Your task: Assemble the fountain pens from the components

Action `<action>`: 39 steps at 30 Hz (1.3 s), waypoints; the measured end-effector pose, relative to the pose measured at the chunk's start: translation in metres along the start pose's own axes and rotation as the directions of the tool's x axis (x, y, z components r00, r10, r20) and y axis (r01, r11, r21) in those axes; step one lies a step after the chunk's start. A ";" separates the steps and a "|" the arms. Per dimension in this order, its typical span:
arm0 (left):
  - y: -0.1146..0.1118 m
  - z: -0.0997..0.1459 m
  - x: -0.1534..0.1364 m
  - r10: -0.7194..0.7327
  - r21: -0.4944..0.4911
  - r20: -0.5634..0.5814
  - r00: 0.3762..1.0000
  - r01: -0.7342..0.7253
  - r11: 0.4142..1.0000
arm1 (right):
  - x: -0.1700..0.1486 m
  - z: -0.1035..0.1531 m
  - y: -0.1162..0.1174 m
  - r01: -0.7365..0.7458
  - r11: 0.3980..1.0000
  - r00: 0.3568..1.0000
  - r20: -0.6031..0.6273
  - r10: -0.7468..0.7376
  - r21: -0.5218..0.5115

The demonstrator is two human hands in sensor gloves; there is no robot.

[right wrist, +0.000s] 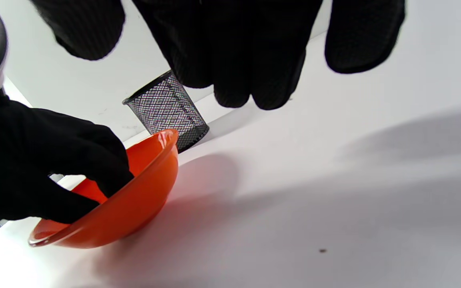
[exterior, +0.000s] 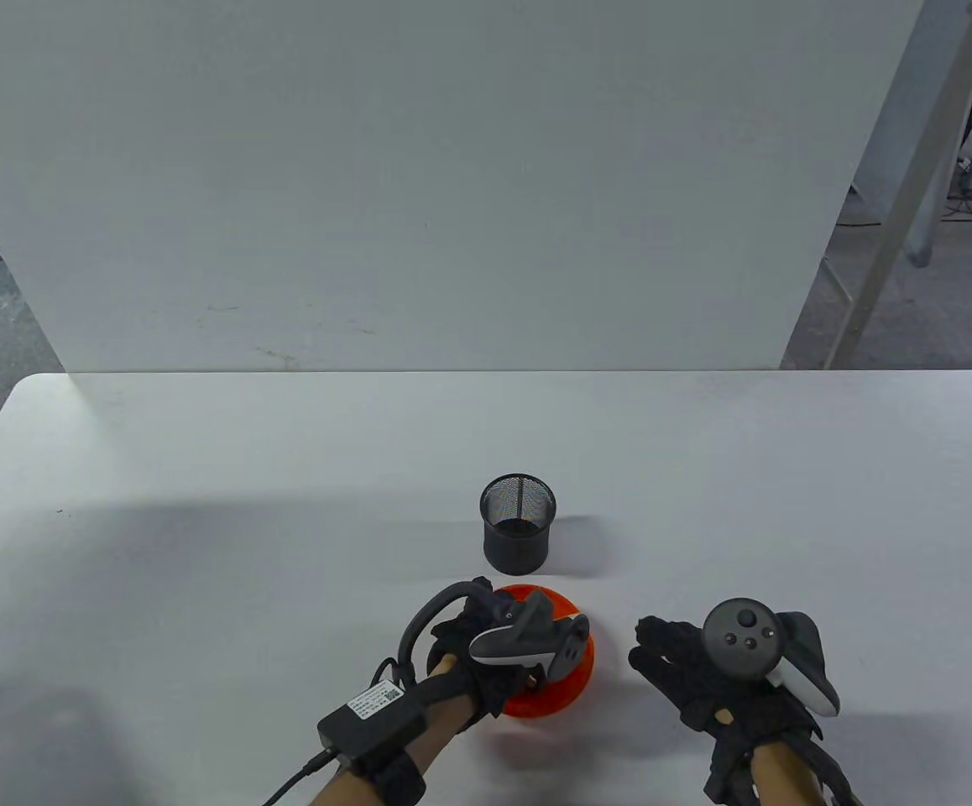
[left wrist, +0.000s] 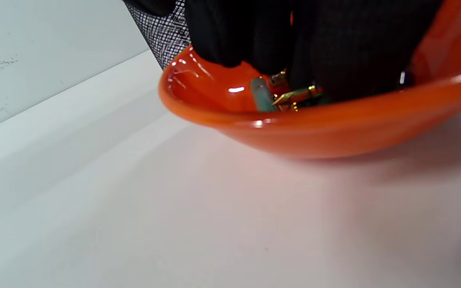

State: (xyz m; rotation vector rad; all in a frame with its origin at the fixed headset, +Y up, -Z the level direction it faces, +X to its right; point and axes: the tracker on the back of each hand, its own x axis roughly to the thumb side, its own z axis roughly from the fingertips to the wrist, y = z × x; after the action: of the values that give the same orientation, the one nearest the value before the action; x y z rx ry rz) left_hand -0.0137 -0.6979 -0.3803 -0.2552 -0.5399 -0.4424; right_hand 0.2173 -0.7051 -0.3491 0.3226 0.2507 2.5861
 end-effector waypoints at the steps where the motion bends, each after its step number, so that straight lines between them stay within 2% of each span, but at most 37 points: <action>1: 0.001 0.000 0.001 -0.007 -0.002 0.000 1.000 0.007 1.000 | 0.000 0.000 0.000 0.000 1.000 1.000 0.000 0.000 0.000; 30: 0.005 0.005 0.003 -0.026 0.029 -0.004 1.000 0.026 0.999 | 0.000 0.001 0.000 0.004 1.000 1.000 -0.005 -0.004 0.004; 35: 0.006 0.007 -0.011 0.096 0.070 0.007 0.995 -0.096 0.993 | 0.001 0.001 0.000 0.006 1.000 1.000 -0.004 -0.006 0.011; 39: 0.015 0.021 -0.029 0.206 0.173 0.011 0.979 -0.205 0.963 | 0.001 0.000 0.000 0.008 1.000 1.000 -0.010 -0.008 0.017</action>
State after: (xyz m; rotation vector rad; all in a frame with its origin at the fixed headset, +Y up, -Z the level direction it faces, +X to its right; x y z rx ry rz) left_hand -0.0380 -0.6679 -0.3809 -0.1403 -0.5354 -0.1932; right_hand 0.2167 -0.7050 -0.3485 0.3144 0.2765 2.5795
